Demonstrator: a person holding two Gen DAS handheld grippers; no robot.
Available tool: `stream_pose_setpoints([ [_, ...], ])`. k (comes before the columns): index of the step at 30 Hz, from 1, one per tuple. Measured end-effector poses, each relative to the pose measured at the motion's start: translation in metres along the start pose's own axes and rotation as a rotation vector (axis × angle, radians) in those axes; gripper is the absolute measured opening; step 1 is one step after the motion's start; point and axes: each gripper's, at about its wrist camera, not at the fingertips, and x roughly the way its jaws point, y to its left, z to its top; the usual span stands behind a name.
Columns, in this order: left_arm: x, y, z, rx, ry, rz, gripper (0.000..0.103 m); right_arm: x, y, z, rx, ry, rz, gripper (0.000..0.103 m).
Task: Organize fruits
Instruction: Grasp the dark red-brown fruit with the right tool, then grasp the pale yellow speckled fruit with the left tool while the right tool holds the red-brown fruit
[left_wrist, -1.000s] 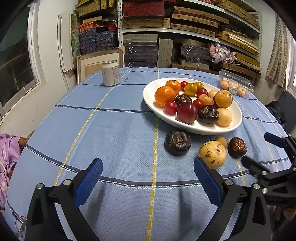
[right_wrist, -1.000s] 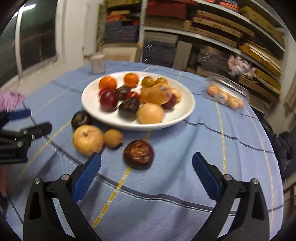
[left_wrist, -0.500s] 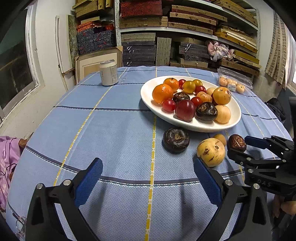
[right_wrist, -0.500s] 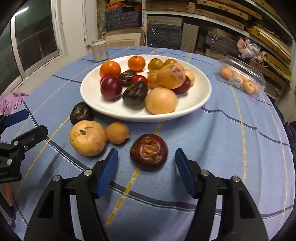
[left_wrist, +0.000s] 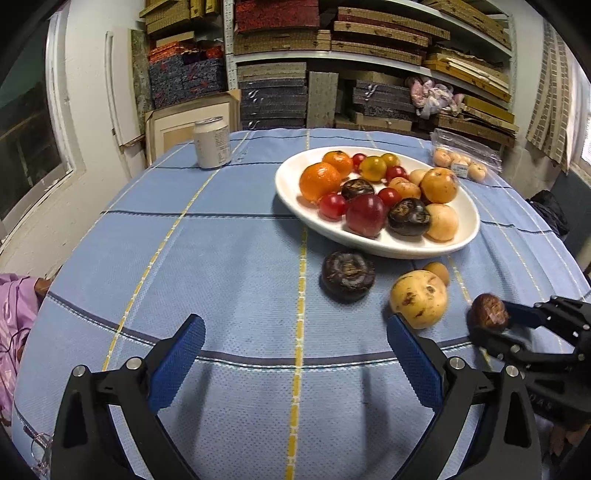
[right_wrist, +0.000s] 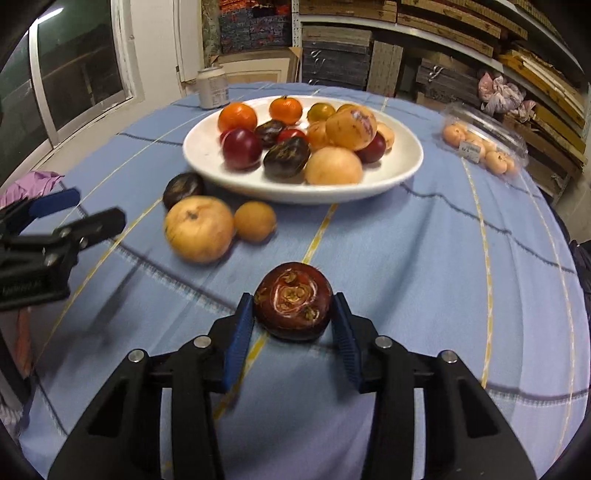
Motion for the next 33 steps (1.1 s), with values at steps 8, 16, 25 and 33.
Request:
stream_pose_setpoints([
  [8,0.0,-0.027,0.002,0.089,-0.069,-0.04,0.099,0.0,0.001,-0.002,0.007,0.005,0.002,0.044],
  [16,0.01,-0.038,0.004,0.157,-0.064,-0.018,0.099,0.0,0.001,-0.002,0.008,0.006,0.004,0.044],
  [25,0.02,-0.064,0.009,0.194,-0.051,-0.133,0.092,-0.001,0.002,-0.002,0.003,0.008,0.002,0.045],
  [33,0.04,-0.071,0.013,0.183,0.028,-0.232,0.047,-0.001,0.001,-0.002,0.003,0.009,0.002,0.045],
])
